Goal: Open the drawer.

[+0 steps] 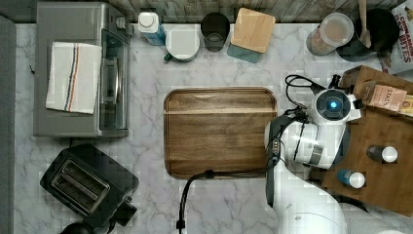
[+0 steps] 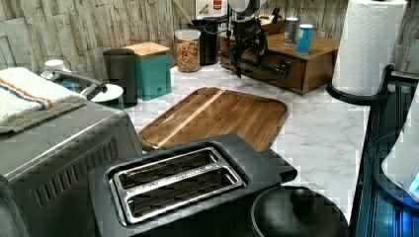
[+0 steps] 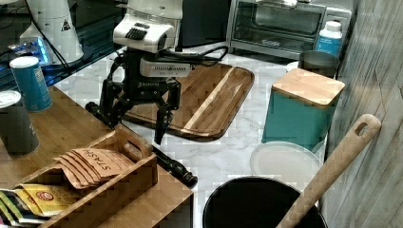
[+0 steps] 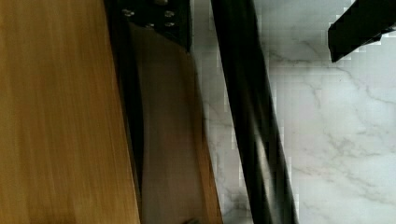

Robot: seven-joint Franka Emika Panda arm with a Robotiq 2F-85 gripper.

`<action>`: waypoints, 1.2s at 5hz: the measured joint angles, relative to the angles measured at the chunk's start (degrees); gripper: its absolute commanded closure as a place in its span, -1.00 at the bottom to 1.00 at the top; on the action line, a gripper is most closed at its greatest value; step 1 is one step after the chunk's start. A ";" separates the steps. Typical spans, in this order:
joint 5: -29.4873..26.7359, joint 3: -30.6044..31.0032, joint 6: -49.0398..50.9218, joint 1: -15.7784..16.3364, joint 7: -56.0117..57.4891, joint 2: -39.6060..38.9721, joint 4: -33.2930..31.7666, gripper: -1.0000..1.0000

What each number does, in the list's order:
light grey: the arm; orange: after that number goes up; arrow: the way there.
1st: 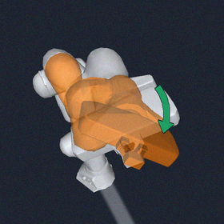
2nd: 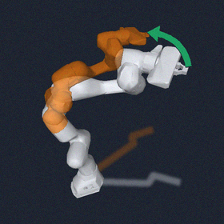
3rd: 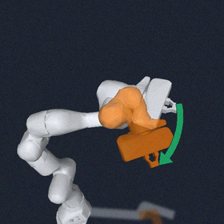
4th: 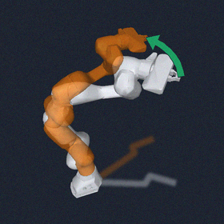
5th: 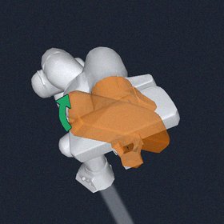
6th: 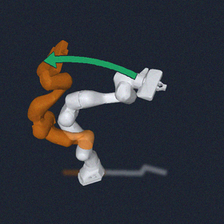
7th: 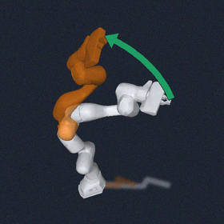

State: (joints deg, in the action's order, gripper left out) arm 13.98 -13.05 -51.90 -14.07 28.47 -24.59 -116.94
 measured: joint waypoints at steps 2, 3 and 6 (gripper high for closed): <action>-9.17 2.57 -3.30 -3.10 6.95 0.10 -0.45 -1.00; -10.68 4.47 -3.78 -6.02 13.75 0.29 -0.67 -1.00; -14.38 5.81 -0.98 -7.04 10.14 0.53 0.22 -1.00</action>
State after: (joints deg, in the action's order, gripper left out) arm -0.40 -7.25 -52.88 -21.11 38.61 -24.06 -116.72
